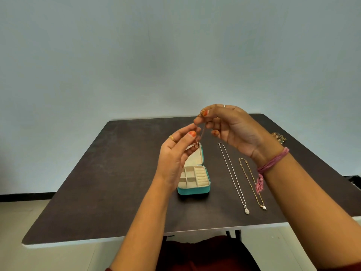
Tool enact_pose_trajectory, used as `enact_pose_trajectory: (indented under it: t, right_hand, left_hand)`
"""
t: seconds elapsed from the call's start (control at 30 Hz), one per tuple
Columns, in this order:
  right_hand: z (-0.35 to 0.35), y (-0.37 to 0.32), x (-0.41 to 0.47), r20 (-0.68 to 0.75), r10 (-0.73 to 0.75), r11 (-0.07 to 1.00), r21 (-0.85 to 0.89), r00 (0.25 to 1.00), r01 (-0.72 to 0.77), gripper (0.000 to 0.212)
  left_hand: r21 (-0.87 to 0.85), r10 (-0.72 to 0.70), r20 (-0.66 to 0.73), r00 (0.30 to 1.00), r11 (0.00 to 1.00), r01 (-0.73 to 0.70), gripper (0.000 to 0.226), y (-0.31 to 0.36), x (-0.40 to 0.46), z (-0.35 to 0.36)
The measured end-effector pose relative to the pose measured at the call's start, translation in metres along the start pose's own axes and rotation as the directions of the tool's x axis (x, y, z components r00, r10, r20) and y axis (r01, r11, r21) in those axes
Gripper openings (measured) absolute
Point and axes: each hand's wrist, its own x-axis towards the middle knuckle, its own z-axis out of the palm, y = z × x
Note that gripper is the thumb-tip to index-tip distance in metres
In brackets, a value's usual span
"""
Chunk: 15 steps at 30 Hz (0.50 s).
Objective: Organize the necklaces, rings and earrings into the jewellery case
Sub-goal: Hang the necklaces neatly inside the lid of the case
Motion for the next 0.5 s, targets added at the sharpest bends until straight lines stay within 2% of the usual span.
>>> enact_pose_trajectory:
  t: [0.1,0.17,0.33,0.5]
  right_hand:
    - [0.001,0.001,0.000,0.006,0.006,1.000,-0.008,1.000,-0.006,0.017]
    - [0.000,0.002,0.000,0.008,0.008,1.000,-0.015,1.000,-0.007,0.016]
    - [-0.003,0.003,0.001,-0.003,0.015,0.999,-0.031,1.000,-0.015,0.012]
    - [-0.006,0.005,0.002,-0.065,0.067,0.998,-0.009,0.996,-0.068,0.013]
  left_hand:
    - [0.159,0.043,0.011,0.999,0.986,-0.045,0.026,0.001,0.001,0.004]
    - [0.175,0.056,-0.001,0.998,0.983,-0.055,0.021,0.000,0.001,0.005]
    - [0.047,0.029,-0.024,0.999,0.998,-0.028,0.007,-0.004,0.000,0.006]
    - [-0.049,-0.006,-0.073,0.997,0.999,0.002,0.009,-0.011,-0.001,0.003]
